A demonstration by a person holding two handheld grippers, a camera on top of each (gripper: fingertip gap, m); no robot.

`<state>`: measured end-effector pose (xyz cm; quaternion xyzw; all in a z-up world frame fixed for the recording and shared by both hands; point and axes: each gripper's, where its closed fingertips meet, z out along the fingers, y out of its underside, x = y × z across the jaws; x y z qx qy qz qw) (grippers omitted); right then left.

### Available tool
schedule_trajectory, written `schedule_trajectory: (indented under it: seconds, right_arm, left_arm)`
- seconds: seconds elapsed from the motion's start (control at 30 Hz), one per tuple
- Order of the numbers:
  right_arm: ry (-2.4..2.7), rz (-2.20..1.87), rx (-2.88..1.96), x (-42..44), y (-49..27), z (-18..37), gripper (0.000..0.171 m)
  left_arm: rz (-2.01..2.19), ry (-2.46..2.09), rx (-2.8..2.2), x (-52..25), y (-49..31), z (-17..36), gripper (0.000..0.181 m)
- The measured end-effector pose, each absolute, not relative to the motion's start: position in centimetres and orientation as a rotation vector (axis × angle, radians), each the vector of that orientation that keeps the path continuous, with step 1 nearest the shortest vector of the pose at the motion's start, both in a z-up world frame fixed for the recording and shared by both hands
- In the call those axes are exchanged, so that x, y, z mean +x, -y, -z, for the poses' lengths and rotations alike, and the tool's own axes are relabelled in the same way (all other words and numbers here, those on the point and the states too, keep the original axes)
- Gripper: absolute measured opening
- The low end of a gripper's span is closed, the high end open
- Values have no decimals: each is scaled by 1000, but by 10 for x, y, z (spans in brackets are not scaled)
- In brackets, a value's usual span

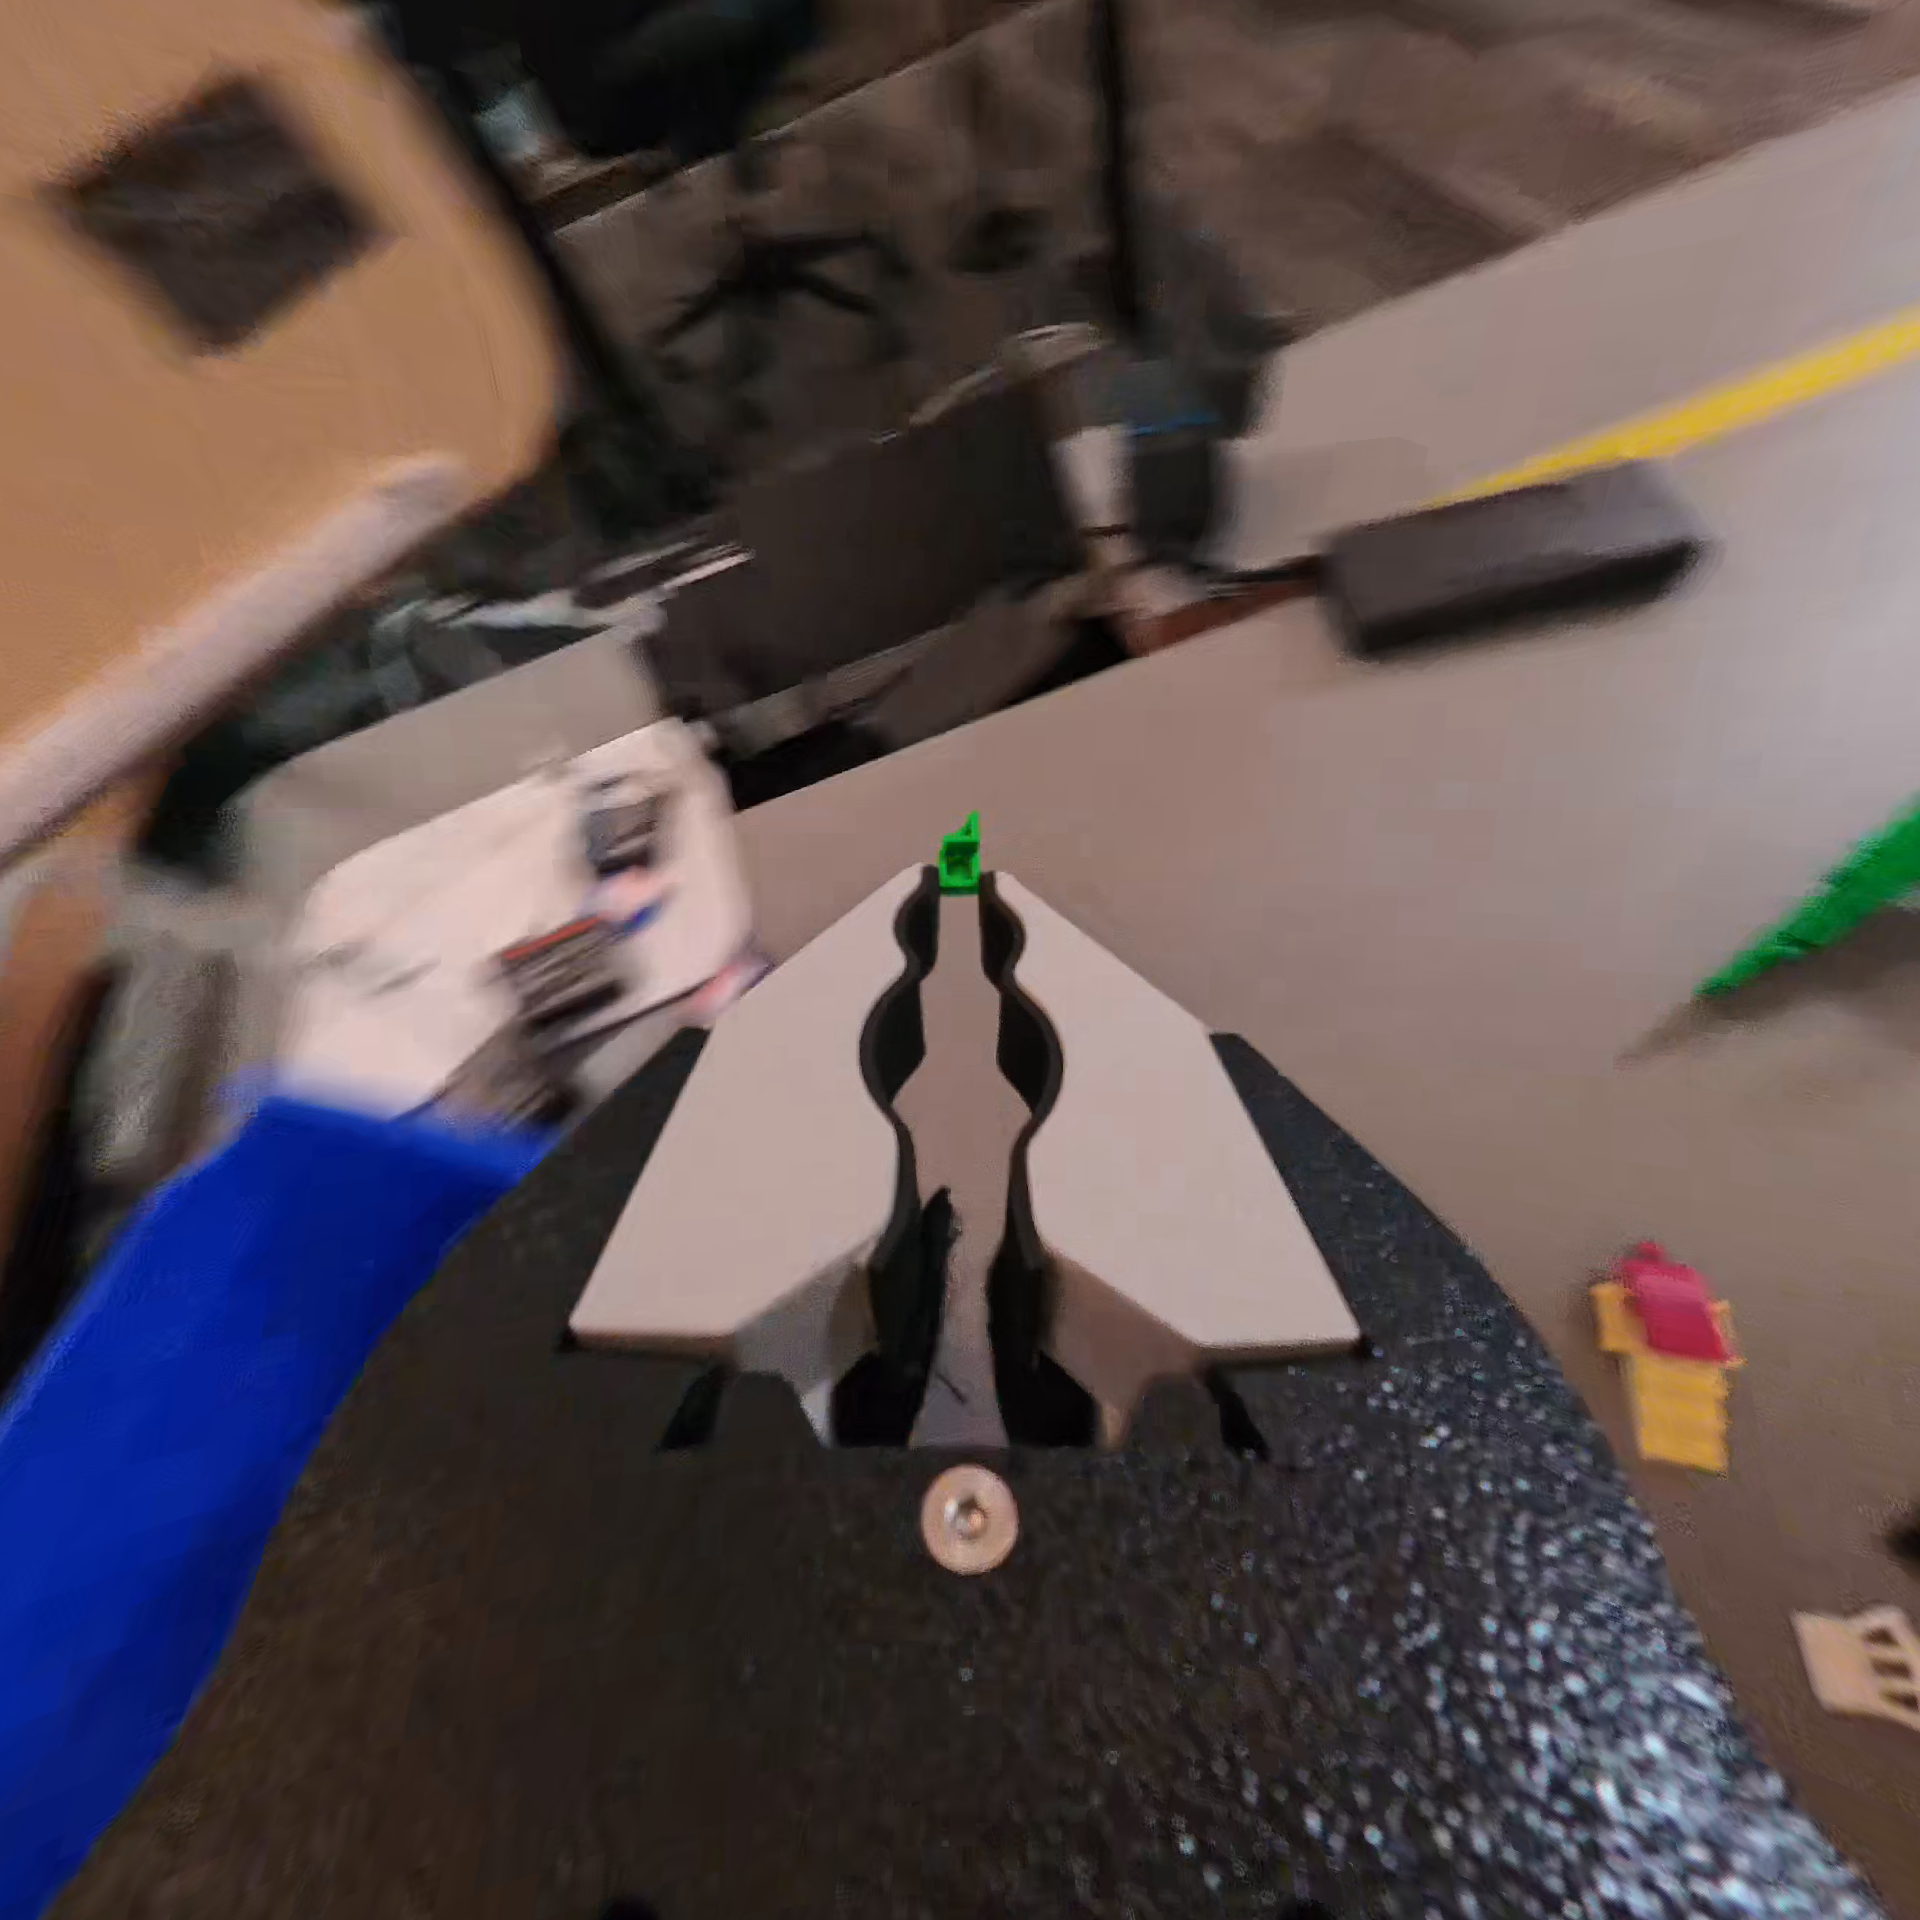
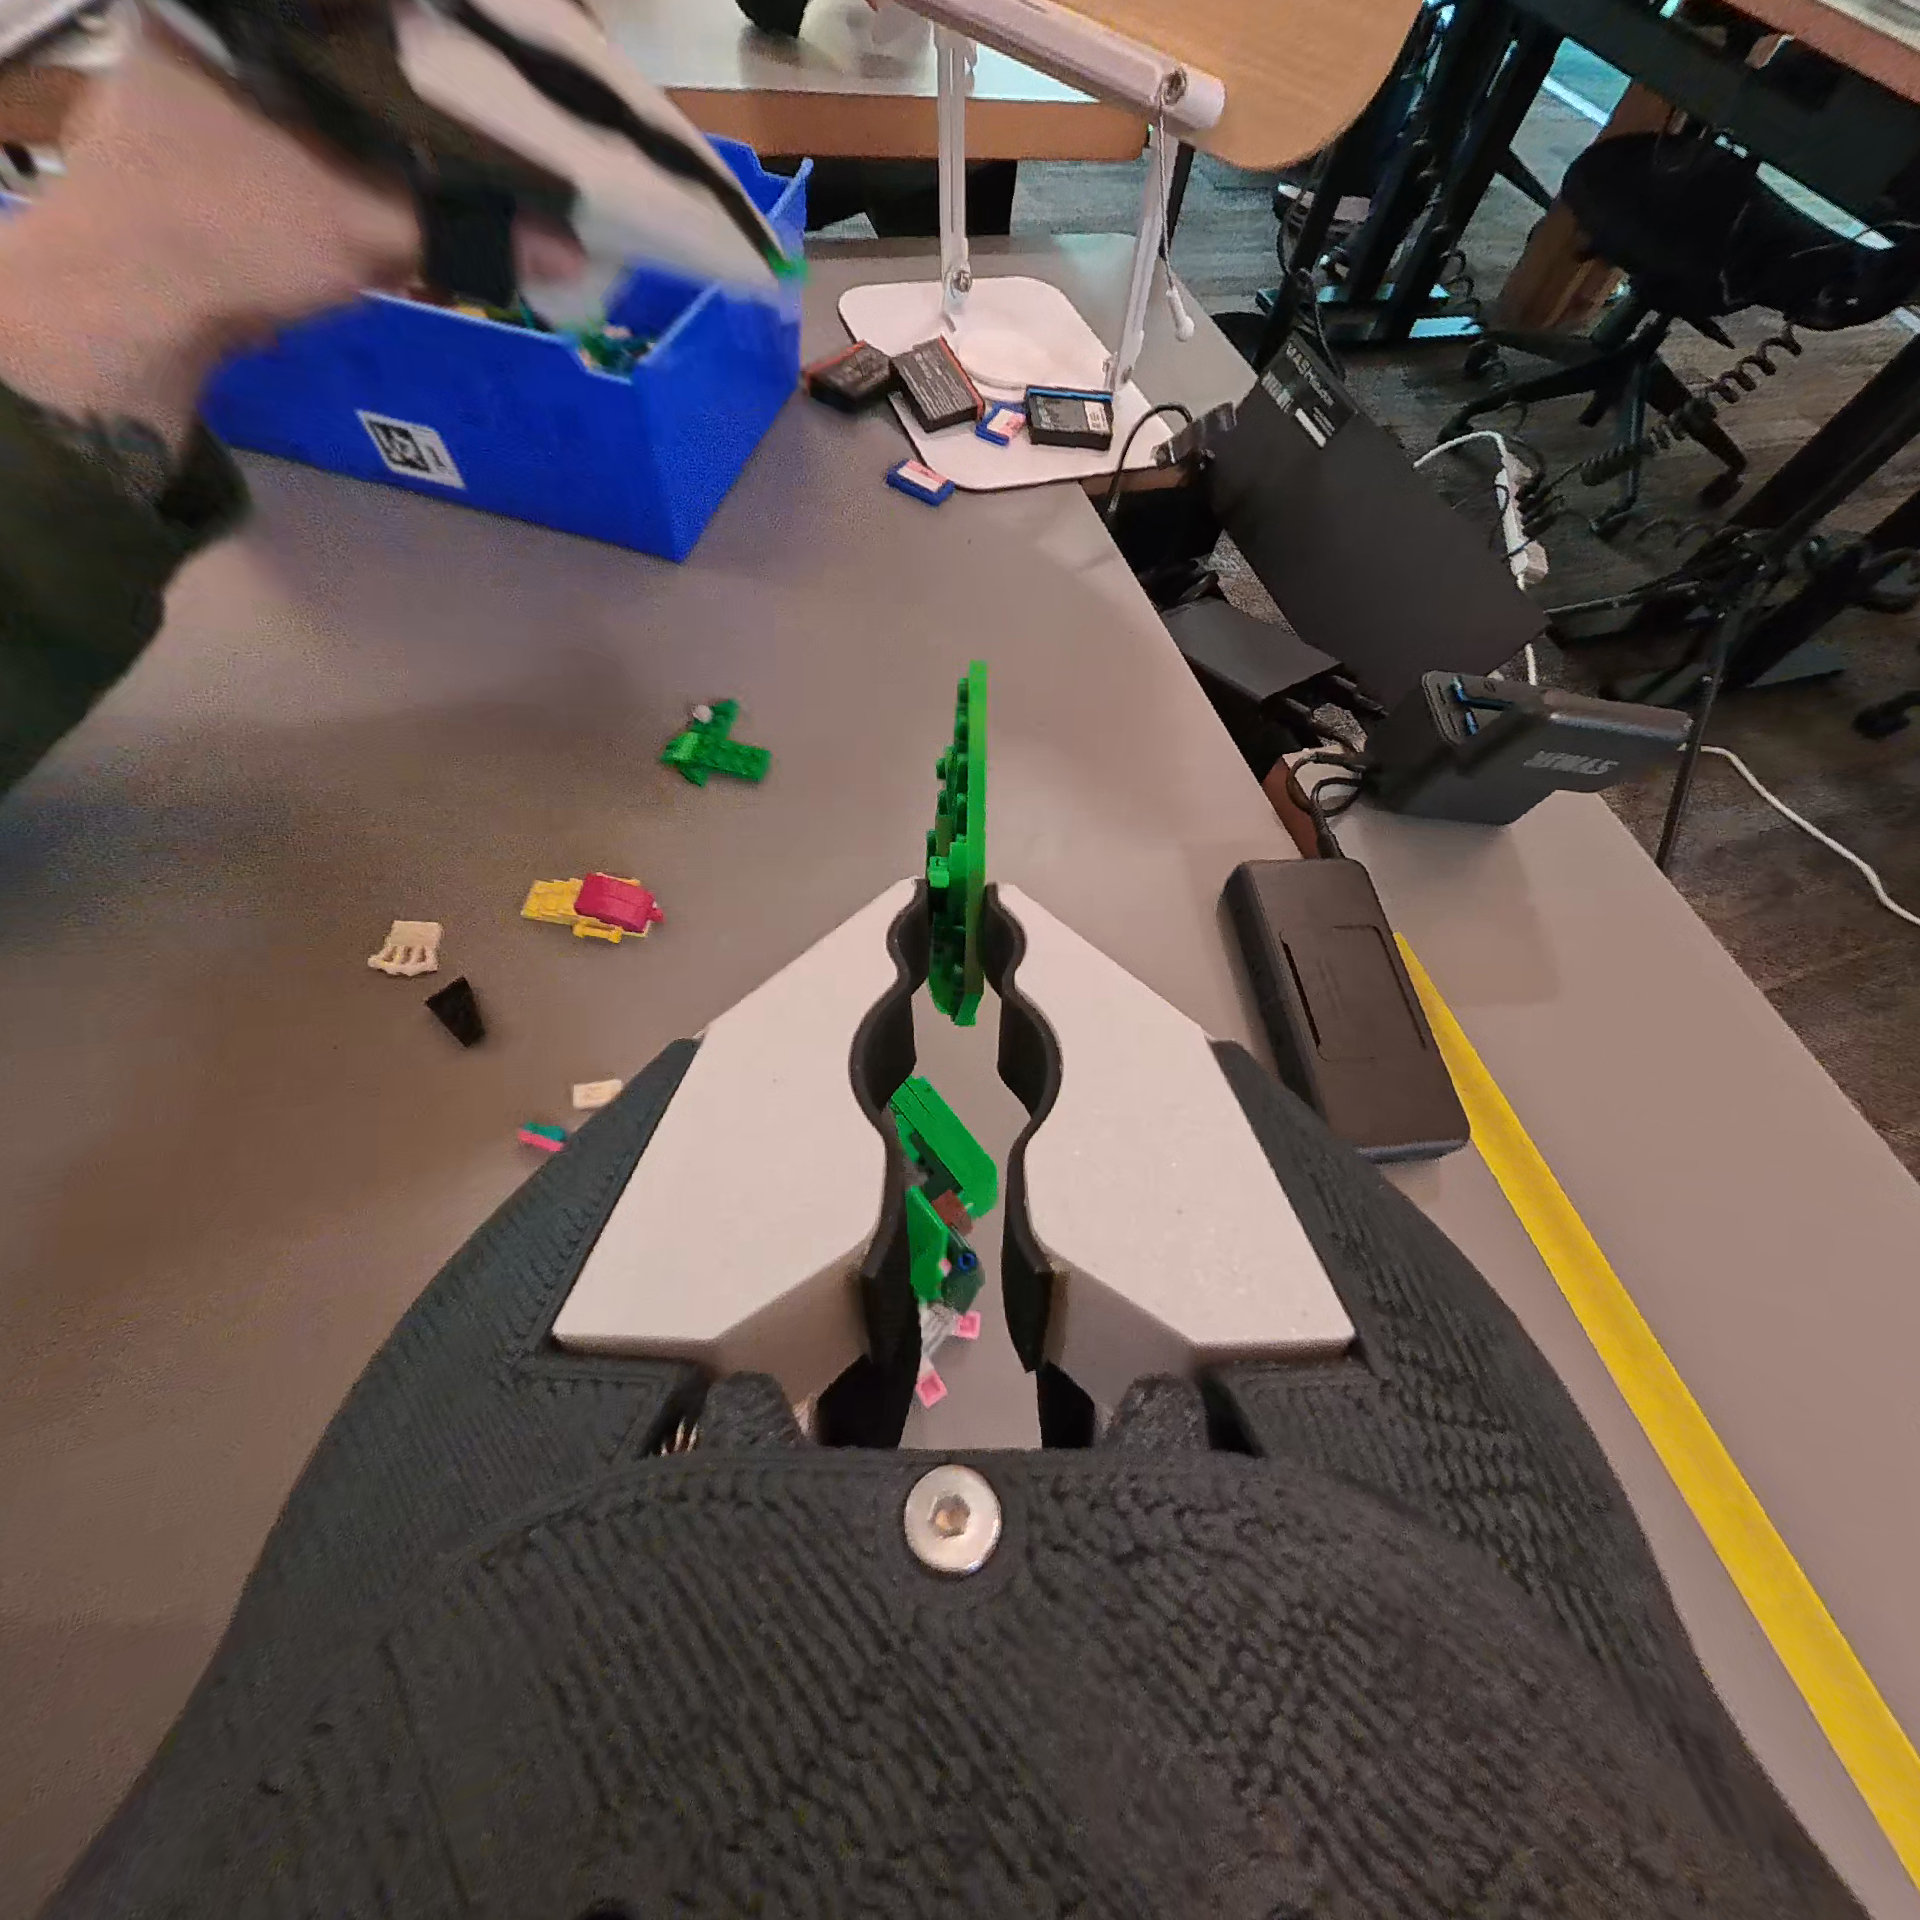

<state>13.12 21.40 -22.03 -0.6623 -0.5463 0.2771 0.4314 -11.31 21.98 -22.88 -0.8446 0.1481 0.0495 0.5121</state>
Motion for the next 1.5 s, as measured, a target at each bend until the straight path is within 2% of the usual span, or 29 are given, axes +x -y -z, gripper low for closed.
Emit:
schedule_trajectory:
  seconds: [0.03, 0.13, 0.2, 0.3, 0.4, 0.53, 0.6, 0.7, 0.83, 0.9, 0.93, 1.0, 1.13, 1.33, 1.4, 1.43, 1.5]
  right_arm:
    - [1361, -713, -1643, 129, -212, 219, 7]
    - [1362, -817, -1615, 120, -202, 214, 7]
    - [1366, -899, -1597, 113, -195, 212, 7]
    - [1370, -972, -1587, 107, -189, 212, 7]
    - [1382, -1005, -1563, 102, -183, 210, 7]
    - [1426, -1022, -1483, 96, -172, 204, 7]
    - [1485, -1032, -1387, 93, -159, 199, 7]
    - [1566, -1067, -1271, 90, -136, 192, 7]
    - [1625, -1097, -1189, 90, -119, 187, 7]
    - [1638, -1107, -1160, 91, -113, 184, 7]
    - [1642, -1109, -1151, 91, -111, 183, 7]
    - [1644, -1109, -1132, 92, -109, 181, 7]
    - [1587, -1099, -1080, 94, -108, 166, 9]
    - [1574, -926, -970, 94, -109, 161, 17]
    - [1582, -927, -970, 92, -108, 163, 16]
    - [1587, -924, -975, 91, -108, 164, 6]
    - [1585, -931, -975, 92, -108, 164, 6]
  left_arm:
    - [-186, -231, -2054, -148, -202, 214, 6]
    - [-196, 101, -2048, -227, -158, 200, 5]
    - [-153, 255, -2044, -264, -145, 213, 5]
    - [-132, 459, -2153, -300, -131, 249, 50]
    - [-182, 435, -2201, -298, -130, 253, 68]
    - [-173, 148, -2160, -245, -147, 220, 69]
    - [206, -202, -1991, -151, -163, 187, 64]
    - [712, -698, -1723, -17, -136, 150, 54]
    - [802, -1067, -1656, 66, -113, 169, 48]
    - [770, -1152, -1673, 85, -113, 184, 43]
    - [763, -1178, -1666, 92, -113, 188, 36]
    - [794, -1221, -1618, 102, -108, 189, 8]
    - [895, -1170, -1545, 103, -104, 175, 7]
    - [803, -1169, -1574, 95, -109, 178, 7]
    - [792, -1189, -1582, 97, -108, 181, 7]
    - [782, -1199, -1586, 98, -108, 184, 7]
    - [762, -1192, -1586, 97, -111, 184, 7]
